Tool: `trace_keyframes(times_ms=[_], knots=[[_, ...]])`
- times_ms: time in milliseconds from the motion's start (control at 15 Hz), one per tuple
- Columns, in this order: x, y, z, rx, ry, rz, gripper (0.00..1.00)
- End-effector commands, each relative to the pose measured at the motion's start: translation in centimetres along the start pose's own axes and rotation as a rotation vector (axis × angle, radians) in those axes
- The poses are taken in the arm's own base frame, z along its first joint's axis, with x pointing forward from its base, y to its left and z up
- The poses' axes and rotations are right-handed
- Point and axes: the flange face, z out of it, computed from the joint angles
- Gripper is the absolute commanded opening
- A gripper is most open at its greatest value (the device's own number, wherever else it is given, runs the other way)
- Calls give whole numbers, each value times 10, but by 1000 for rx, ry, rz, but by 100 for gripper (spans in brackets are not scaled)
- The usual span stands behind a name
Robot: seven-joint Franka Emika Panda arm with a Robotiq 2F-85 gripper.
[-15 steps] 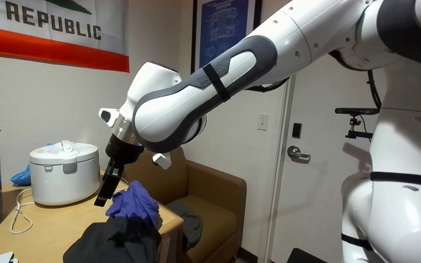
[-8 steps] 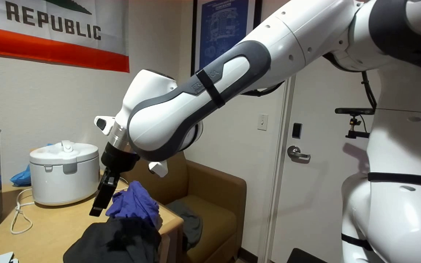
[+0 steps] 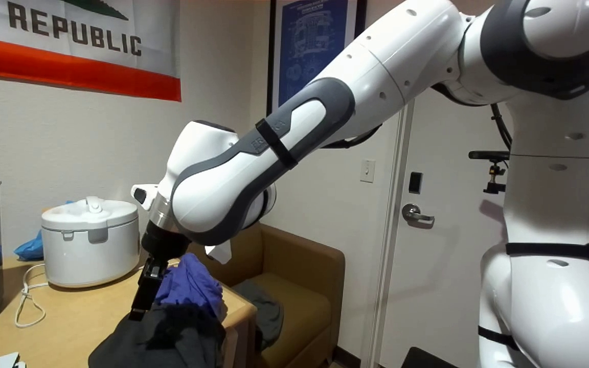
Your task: Remove the clothing from the backrest of the chair and place them on the table
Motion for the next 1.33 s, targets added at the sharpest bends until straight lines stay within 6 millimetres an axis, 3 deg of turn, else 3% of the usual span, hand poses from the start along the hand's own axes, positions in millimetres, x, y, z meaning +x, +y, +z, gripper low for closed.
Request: trace_keyframes(times_ms=[0,533,600,667,1267], knots=[[-2,8,17,22,-14,12,100],[-19,6,50,141,-165,54,100],[-20,6,51,149,-176,52,77],[-20,7,52,154,-183,51,74],[-18,12,49,173,-224,64,5]])
